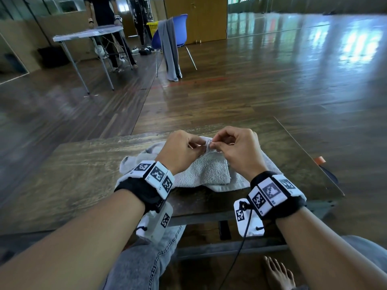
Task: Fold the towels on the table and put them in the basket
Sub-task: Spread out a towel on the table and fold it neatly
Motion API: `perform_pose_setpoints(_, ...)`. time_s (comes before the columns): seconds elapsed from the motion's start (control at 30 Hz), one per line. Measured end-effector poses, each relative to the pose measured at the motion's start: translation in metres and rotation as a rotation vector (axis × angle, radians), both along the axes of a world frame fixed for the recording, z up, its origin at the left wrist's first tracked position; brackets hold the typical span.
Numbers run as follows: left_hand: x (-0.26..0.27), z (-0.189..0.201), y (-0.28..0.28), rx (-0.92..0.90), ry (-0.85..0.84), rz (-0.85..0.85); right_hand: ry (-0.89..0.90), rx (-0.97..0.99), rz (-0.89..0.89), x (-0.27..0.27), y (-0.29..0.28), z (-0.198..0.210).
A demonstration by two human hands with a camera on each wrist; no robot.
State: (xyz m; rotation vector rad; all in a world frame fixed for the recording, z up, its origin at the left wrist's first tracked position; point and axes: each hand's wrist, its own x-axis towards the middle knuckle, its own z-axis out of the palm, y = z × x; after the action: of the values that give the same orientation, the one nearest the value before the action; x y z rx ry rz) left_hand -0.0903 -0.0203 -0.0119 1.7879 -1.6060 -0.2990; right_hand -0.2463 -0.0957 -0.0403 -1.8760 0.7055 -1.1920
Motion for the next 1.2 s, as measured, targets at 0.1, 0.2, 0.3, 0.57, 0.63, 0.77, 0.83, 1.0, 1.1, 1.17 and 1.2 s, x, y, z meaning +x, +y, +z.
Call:
perform_pose_setpoints(0.1, -0.001, 0.0, 0.001, 0.013, 0.007, -0.006, 0.031, -0.07, -0.035, 0.0, 0.0, 0.0)
perform_pose_setpoints(0.2, -0.001, 0.002, 0.0, -0.002, -0.009, -0.019, 0.176, -0.206, -0.035, 0.001, -0.003, -0.002)
perform_pose_setpoints(0.3, -0.001, 0.003, -0.002, -0.003, -0.04, -0.064, 0.283, -0.252, 0.004, 0.0, -0.005, -0.005)
perform_pose_setpoints(0.57, -0.007, -0.004, 0.005, -0.244, -0.065, -0.013, 0.271, -0.28, -0.033, 0.009, -0.004, -0.01)
perform_pose_setpoints(0.63, -0.007, -0.005, 0.006, -0.256, -0.1, -0.016, 0.272, -0.278, -0.031, 0.01, -0.005, -0.011)
perform_pose_setpoints(0.77, -0.007, -0.007, 0.005, -0.209, -0.216, -0.007, 0.221, -0.287, -0.015, 0.009, -0.002, -0.009)
perform_pose_setpoints(0.83, -0.004, -0.005, 0.002, -0.145, -0.264, -0.009, 0.19, -0.297, 0.0, 0.01, 0.0, -0.005)
perform_pose_setpoints(1.0, 0.024, 0.01, 0.0, -0.002, -0.439, -0.05, 0.068, -0.299, -0.07, 0.002, -0.002, 0.007)
perform_pose_setpoints(1.1, 0.048, 0.015, 0.005, 0.043, -0.483, -0.044, -0.024, -0.271, -0.15, -0.004, -0.006, 0.013)
perform_pose_setpoints(1.17, 0.062, 0.015, 0.009, 0.056, -0.496, -0.06, -0.056, -0.252, -0.191, -0.006, -0.008, 0.015)
perform_pose_setpoints(1.2, 0.067, 0.014, 0.011, 0.068, -0.511, -0.073, -0.061, -0.244, -0.202, -0.007, -0.009, 0.016)
